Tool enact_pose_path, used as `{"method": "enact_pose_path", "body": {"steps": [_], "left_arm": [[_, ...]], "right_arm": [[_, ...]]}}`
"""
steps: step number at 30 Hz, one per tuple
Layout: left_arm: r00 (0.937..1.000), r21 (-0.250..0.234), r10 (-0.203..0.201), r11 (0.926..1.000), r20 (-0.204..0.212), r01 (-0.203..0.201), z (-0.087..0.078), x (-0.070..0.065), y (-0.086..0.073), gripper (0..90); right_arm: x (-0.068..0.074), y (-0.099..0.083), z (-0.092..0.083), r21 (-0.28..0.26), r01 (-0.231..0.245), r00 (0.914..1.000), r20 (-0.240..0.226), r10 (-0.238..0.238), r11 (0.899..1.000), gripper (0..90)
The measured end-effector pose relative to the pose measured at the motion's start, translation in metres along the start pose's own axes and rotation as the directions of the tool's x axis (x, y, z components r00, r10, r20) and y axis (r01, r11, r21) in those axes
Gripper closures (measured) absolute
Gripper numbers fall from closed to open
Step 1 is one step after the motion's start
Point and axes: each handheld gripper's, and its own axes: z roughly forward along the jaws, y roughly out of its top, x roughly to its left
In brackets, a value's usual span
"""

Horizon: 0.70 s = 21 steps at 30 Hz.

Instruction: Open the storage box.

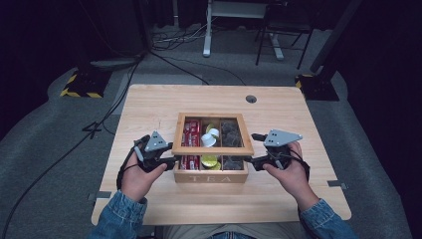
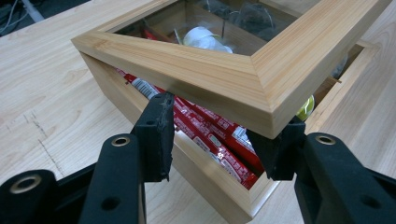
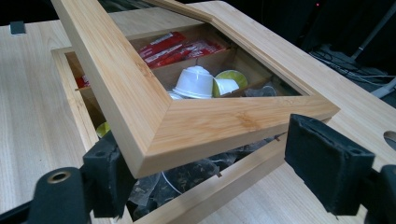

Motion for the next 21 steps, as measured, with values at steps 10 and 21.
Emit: {"method": "enact_pose_path", "body": {"steps": [10,21], "left_arm": [[0.9985,-0.072,0.002,0.9974,-0.055,-0.006,-0.01,0.002,0.003,43.0],[0.9955,-0.09,-0.031,0.9957,-0.09,0.023,-0.025,0.01,-0.005,40.5]], "right_arm": [[0.0,0.016,-0.001,0.006,0.067,0.9978,-0.003,-0.067,0.998,27.6],[-0.009,0.037,-0.002,-0.012,0.1,0.9946,-0.028,-0.1,0.995,37.4]]}}
